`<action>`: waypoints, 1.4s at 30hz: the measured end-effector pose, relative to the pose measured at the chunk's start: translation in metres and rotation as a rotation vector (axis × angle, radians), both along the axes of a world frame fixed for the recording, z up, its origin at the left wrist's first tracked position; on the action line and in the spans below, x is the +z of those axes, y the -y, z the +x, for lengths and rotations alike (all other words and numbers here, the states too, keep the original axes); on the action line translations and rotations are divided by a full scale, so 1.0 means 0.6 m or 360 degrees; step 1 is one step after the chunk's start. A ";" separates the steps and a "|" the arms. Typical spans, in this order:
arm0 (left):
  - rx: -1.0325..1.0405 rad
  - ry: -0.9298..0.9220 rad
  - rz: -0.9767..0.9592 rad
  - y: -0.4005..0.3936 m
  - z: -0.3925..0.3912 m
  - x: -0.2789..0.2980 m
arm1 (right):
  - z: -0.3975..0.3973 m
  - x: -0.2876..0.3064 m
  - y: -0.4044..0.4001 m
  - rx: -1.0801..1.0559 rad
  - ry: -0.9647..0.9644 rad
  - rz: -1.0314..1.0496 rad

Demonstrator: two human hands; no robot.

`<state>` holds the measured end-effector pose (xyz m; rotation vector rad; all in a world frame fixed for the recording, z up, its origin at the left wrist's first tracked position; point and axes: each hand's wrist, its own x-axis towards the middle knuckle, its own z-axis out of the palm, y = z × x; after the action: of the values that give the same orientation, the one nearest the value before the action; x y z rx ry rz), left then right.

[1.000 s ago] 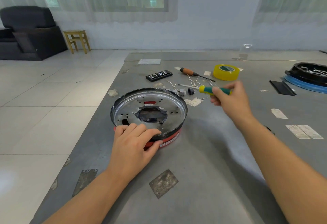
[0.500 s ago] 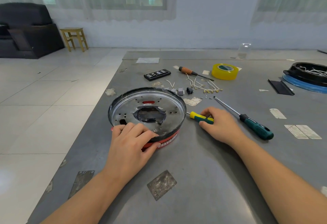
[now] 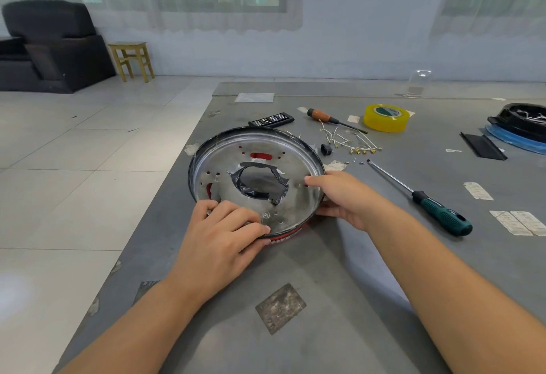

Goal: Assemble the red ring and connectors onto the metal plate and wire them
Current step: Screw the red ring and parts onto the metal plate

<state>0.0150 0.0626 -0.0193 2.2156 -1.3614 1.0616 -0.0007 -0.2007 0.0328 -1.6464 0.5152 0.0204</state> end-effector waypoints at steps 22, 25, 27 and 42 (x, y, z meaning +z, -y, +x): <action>-0.0499 -0.2700 -0.1764 0.073 0.025 0.015 | 0.030 -0.045 -0.085 -0.0414 0.0516 0.0919; -0.0450 -0.2751 -0.2035 0.098 0.047 0.030 | 0.034 -0.048 -0.117 -0.0458 0.0603 0.1026; -0.0376 -0.2738 -0.2235 0.121 0.053 0.033 | 0.033 -0.053 -0.135 -0.0428 0.0647 0.1036; -0.0387 -0.2543 -0.2470 0.116 0.073 0.013 | 0.038 -0.050 -0.063 -0.0248 0.0455 0.0594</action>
<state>0.0587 -0.0072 -0.0115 0.8856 0.1134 -0.1145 0.0223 -0.1627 0.0030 -1.2158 0.3910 -0.2192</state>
